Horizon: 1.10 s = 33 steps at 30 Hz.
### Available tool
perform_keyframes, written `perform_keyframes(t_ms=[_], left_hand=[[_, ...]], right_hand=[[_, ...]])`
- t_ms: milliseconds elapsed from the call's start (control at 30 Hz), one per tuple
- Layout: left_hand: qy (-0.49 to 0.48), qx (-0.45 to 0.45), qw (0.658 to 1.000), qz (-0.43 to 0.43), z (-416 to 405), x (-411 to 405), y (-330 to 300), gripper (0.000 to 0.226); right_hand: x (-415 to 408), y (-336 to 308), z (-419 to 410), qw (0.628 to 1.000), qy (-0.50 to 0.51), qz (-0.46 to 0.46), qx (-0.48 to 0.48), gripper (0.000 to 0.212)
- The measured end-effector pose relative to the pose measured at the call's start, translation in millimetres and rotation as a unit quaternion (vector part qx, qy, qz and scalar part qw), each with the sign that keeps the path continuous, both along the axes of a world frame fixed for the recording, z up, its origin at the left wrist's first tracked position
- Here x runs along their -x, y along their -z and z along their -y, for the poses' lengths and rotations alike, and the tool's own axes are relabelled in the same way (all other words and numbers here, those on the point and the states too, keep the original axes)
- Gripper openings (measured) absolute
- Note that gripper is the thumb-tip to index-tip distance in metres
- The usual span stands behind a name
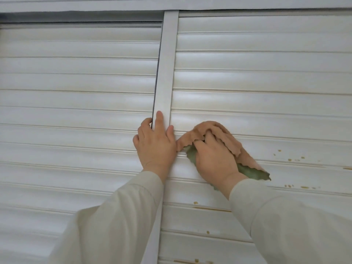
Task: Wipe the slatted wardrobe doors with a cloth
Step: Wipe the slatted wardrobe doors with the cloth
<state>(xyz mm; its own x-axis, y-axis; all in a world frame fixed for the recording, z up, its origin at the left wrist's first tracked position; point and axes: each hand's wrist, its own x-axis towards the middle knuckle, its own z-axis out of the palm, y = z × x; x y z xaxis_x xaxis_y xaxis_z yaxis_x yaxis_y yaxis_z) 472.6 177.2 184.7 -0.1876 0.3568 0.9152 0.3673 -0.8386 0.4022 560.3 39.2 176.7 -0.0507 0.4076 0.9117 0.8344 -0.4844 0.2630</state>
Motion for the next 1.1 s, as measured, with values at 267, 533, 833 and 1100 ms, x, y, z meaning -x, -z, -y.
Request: perform_keyframes(t_ms=[267, 533, 833, 1100], left_hand=[[-0.025, -0.016, 1.000, -0.006, -3.0, -2.0, 2.4, 0.054], [-0.030, -0.011, 0.999, -0.006, 0.1, -10.2, 4.5, 0.049], [-0.041, -0.038, 0.998, 0.001, 1.5, -12.2, 6.7, 0.045], [-0.018, -0.218, 0.966, -0.141, 82.2, -48.9, -16.3, 0.055]], right_hand=[[-27.3, 3.8, 27.5, 0.983, 0.041, -0.063, -0.167, 0.032], [0.4, -1.8, -1.1, 0.992, 0.001, -0.009, -0.126, 0.019], [-59.7, -0.3, 65.1, 0.980, 0.071, -0.006, -0.187, 0.022], [-60.7, -1.1, 67.5, 0.982, 0.021, -0.049, -0.180, 0.022]])
